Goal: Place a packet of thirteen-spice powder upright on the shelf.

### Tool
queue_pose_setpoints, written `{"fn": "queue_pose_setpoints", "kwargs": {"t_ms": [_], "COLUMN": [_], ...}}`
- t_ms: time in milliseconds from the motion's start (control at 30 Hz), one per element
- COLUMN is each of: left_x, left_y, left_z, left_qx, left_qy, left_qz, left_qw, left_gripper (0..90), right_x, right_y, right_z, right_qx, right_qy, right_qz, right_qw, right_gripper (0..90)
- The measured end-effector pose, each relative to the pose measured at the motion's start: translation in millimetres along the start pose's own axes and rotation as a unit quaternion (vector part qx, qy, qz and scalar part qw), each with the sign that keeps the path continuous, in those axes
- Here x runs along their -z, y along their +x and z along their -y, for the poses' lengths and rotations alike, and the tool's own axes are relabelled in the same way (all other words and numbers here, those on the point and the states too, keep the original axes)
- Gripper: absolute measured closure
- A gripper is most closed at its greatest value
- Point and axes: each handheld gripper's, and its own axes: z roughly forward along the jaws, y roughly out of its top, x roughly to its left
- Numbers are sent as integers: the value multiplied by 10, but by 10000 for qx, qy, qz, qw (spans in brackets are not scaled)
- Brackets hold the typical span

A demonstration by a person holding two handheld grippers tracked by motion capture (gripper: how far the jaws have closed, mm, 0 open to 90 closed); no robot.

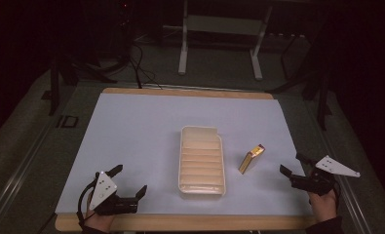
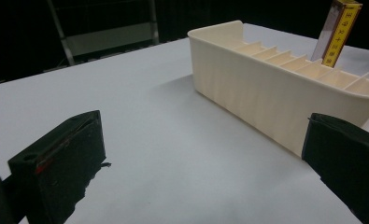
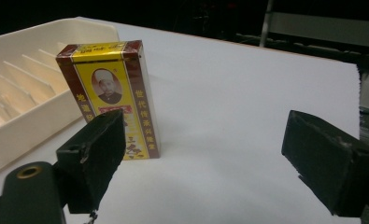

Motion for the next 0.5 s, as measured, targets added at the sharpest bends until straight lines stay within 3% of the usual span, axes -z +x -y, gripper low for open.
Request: {"fn": "queue_pose_setpoints", "kwargs": {"t_ms": [233,300,433,500], "left_x": [3,2,8,9], "left_y": [-6,-10,-15,-13], "left_z": [1,3,3,3], "left_qx": [-12,-30,-42,-31], "left_qy": [18,49,39,34], "left_qz": [68,103,126,129], "left_qw": [10000,9999,9999,9999], "left_gripper": [0,0,0,0], "right_x": [-1,-3,-2,-4], "right_y": [-16,-46,-53,-11], "right_z": [9,13,13,-40], "right_qx": [-51,-21,-23,325], "right_qy": [72,106,88,146], "right_qz": [-94,-289,-431,-1091], "right_qw": [9999,9995,9990,9934], "right_gripper": [137,137,138,140]}}
